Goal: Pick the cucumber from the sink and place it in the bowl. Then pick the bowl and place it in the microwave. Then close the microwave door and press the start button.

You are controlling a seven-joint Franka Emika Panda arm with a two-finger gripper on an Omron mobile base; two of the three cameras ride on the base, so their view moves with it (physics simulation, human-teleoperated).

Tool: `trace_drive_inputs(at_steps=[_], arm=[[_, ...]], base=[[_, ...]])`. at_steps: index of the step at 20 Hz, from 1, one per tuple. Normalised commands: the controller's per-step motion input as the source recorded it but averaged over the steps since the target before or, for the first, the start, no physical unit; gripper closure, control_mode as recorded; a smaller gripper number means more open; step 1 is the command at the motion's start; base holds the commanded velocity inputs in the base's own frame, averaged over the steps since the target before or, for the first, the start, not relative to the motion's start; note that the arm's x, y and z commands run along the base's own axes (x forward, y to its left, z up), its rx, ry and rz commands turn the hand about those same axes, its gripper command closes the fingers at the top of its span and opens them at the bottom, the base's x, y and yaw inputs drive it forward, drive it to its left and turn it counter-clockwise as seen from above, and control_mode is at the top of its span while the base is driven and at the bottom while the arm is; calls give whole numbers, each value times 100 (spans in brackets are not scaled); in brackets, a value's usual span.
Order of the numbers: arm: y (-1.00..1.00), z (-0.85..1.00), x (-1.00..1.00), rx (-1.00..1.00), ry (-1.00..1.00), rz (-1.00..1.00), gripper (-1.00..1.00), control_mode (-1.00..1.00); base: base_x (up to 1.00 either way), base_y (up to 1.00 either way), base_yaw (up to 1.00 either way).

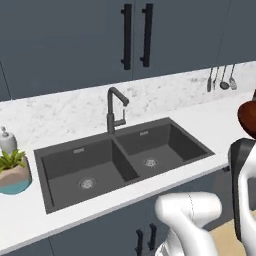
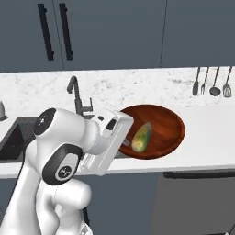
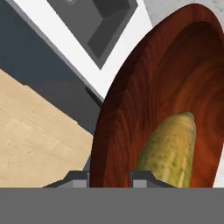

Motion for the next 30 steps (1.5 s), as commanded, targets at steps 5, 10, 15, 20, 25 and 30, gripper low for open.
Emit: trace_drive_inputs(at_steps=[5, 10, 15, 20, 25, 30], arm=[[0, 0, 0, 0, 0, 0, 100, 100], [0, 0, 0, 0, 0, 0, 100, 100], [0, 0, 0, 0, 0, 0, 100, 100], [0, 0, 0, 0, 0, 0, 100, 100], [0, 0, 0, 0, 0, 0, 100, 100], [0, 0, 0, 0, 0, 0, 100, 100]], base=[[0, 16, -65], [0, 5, -60], [0, 8, -57], [0, 0, -55], [0, 0, -55], [19, -10, -49]])
